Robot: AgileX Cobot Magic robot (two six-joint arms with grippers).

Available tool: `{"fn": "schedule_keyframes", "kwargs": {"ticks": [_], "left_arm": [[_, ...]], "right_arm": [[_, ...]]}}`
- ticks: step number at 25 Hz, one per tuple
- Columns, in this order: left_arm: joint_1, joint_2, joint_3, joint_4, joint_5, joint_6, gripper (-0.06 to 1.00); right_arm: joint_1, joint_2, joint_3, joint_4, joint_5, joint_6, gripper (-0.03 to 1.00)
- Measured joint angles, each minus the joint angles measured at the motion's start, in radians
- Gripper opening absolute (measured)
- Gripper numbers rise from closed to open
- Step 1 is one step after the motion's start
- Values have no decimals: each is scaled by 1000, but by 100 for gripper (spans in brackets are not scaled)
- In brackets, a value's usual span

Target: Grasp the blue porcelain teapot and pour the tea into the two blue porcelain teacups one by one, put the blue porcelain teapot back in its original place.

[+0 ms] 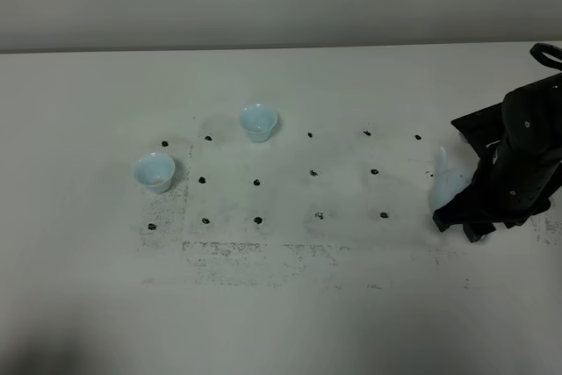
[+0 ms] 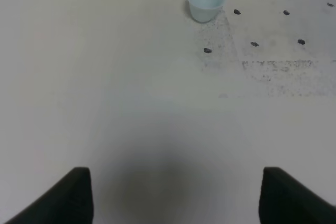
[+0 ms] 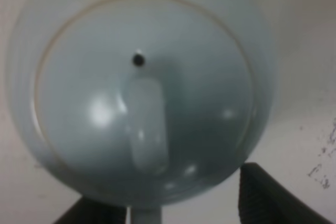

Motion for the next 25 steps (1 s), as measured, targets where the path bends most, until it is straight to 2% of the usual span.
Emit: {"fn": "schedule_keyframes", "kwargs": {"ticks": [25], "left_arm": [[0,0,0,0,0,-1,66]], "right_arm": [[0,-2,-4,12,0,0,48]]}}
